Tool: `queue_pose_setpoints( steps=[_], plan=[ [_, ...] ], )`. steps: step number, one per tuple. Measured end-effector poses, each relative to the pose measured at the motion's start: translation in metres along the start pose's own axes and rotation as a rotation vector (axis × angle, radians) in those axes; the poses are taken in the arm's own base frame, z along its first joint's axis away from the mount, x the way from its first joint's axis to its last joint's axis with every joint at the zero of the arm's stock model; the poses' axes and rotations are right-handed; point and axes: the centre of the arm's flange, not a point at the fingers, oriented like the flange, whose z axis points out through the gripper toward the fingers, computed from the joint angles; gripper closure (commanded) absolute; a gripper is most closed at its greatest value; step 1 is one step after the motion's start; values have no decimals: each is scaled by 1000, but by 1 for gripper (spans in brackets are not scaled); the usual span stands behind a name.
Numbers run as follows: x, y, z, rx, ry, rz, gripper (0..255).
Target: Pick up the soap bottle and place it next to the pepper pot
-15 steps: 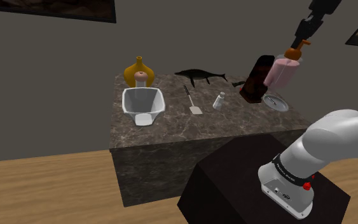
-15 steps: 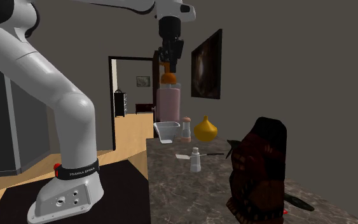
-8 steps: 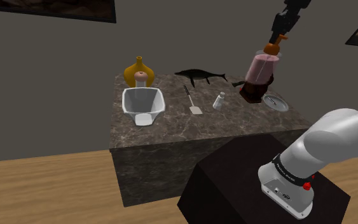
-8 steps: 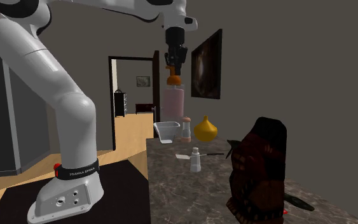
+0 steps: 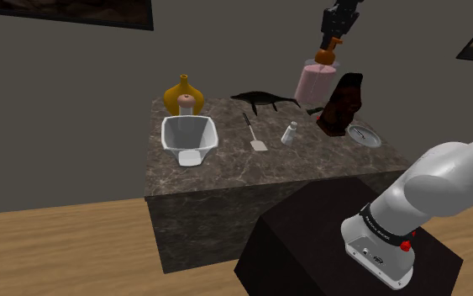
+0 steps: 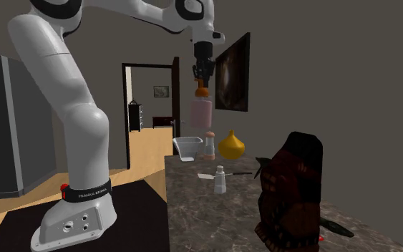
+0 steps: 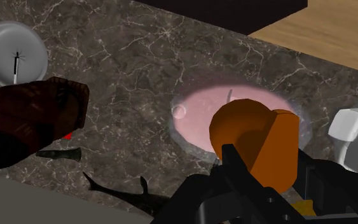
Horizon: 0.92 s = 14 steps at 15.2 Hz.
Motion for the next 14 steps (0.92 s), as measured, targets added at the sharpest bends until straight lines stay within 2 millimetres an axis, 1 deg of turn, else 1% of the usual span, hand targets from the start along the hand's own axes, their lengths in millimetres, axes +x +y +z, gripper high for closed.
queue_pose_setpoints(
  steps=[1, 4, 6, 9, 10, 14],
  plan=[
    [11, -13, -1, 0, 0, 0, 255],
    [40, -35, 3, 0, -1, 0, 255],
    [57, -54, 1, 0, -1, 0, 255],
    [85, -83, 2, 0, -1, 0, 255],
    [97, -89, 2, 0, 0, 0, 255],
    [134, -127, 7, 0, 0, 0, 255]
  ],
)
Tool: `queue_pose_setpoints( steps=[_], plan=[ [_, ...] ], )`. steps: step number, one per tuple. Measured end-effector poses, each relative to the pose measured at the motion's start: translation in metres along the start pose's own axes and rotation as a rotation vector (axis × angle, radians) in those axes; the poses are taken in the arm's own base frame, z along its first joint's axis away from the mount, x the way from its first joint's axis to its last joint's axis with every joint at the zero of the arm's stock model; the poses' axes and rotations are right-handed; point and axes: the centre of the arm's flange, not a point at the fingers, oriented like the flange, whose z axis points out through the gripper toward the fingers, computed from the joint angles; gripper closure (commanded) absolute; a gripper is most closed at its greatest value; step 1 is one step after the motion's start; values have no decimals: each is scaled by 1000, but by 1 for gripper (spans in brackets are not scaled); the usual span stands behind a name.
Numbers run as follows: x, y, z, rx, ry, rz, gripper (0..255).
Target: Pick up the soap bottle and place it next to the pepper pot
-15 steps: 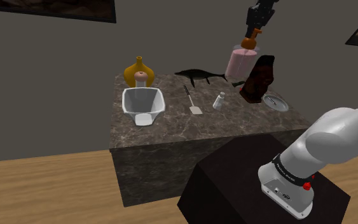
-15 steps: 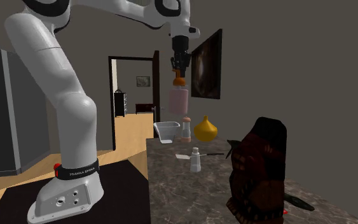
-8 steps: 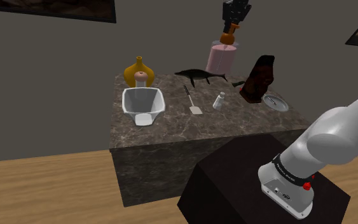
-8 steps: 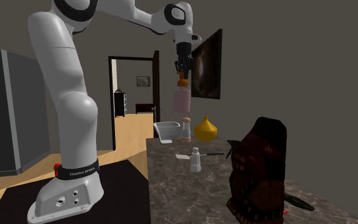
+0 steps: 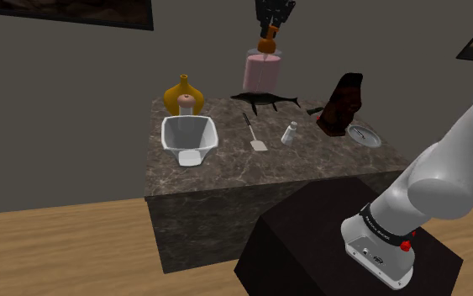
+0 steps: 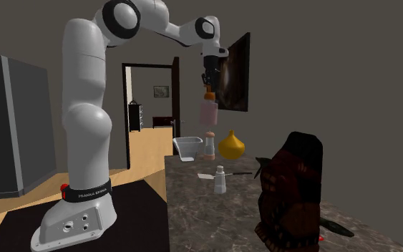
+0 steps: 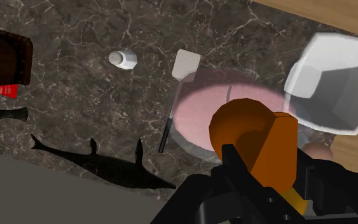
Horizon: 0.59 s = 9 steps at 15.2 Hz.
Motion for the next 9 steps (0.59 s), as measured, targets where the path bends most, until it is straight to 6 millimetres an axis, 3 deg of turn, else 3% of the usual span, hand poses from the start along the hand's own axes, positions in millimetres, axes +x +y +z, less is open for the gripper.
queue_pose_setpoints(
  steps=[9],
  plan=[
    [83, -86, -2, 1, 1, -1, 255]
  ],
)
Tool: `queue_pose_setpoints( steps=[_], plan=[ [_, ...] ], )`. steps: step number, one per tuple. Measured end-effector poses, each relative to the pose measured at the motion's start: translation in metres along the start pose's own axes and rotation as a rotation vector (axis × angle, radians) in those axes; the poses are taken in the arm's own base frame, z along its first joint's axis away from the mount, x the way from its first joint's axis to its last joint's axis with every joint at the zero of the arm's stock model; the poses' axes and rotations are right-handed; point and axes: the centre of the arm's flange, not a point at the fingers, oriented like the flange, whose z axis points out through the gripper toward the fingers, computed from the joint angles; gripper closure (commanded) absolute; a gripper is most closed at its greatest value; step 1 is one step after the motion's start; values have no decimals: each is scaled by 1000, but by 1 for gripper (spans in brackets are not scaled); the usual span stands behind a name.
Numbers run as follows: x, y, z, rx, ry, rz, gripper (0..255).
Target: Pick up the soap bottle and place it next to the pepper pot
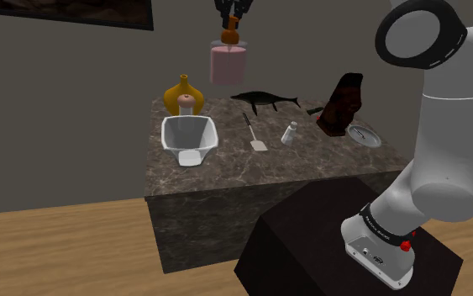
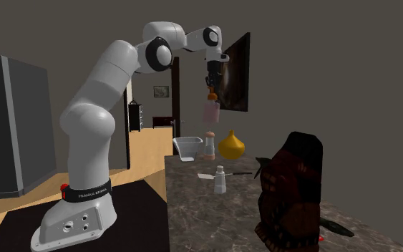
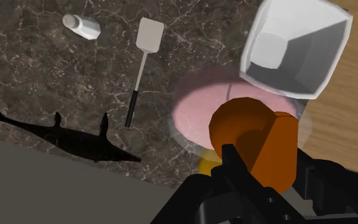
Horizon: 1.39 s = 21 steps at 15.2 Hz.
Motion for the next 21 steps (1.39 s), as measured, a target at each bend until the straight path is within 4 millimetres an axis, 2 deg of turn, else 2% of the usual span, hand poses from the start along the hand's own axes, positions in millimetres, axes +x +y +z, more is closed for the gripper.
queue_pose_setpoints(
  steps=[3, 8, 21],
  plan=[
    [7, -7, 13, -1, -2, 2, 255],
    [11, -6, 39, 0, -1, 2, 255],
    [11, -8, 109, 0, -1, 2, 255]
  ],
)
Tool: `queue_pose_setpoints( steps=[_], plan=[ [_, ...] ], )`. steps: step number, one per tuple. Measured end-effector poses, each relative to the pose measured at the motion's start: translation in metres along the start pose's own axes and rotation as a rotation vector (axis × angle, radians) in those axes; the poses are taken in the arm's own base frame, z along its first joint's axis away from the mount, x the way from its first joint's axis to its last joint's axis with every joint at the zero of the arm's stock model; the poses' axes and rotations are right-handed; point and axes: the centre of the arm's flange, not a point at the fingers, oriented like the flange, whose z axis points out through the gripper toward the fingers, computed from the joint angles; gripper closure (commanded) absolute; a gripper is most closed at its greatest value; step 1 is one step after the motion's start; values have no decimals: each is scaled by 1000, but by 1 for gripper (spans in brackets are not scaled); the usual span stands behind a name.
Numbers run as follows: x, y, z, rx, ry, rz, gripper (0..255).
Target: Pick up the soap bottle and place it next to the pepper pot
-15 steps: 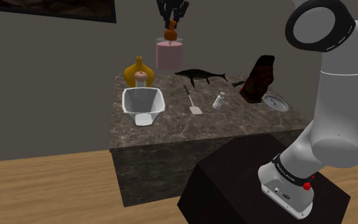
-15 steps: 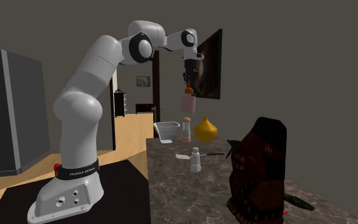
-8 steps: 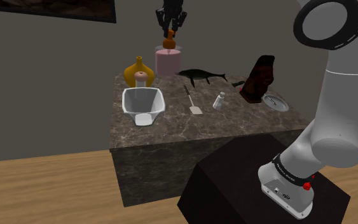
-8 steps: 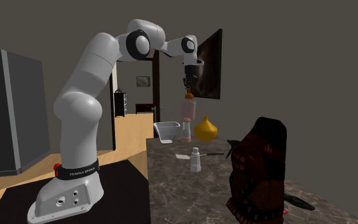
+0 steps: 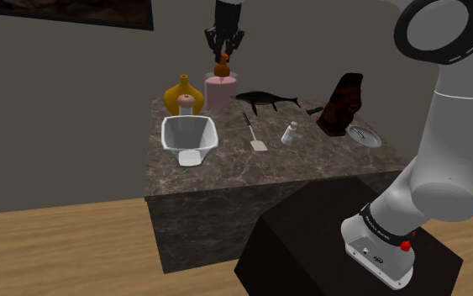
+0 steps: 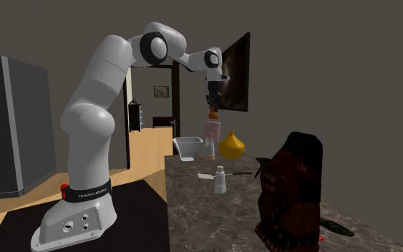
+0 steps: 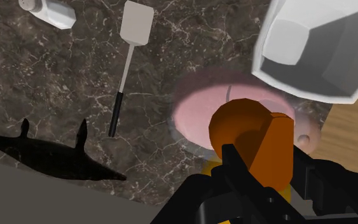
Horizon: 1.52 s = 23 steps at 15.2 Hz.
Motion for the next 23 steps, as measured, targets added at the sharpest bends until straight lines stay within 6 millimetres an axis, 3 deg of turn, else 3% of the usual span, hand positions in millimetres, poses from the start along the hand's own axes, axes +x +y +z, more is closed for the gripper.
queue_pose_setpoints(
  steps=[23],
  plan=[
    [-2, 1, 122, 0, 0, 0, 255]
  ],
)
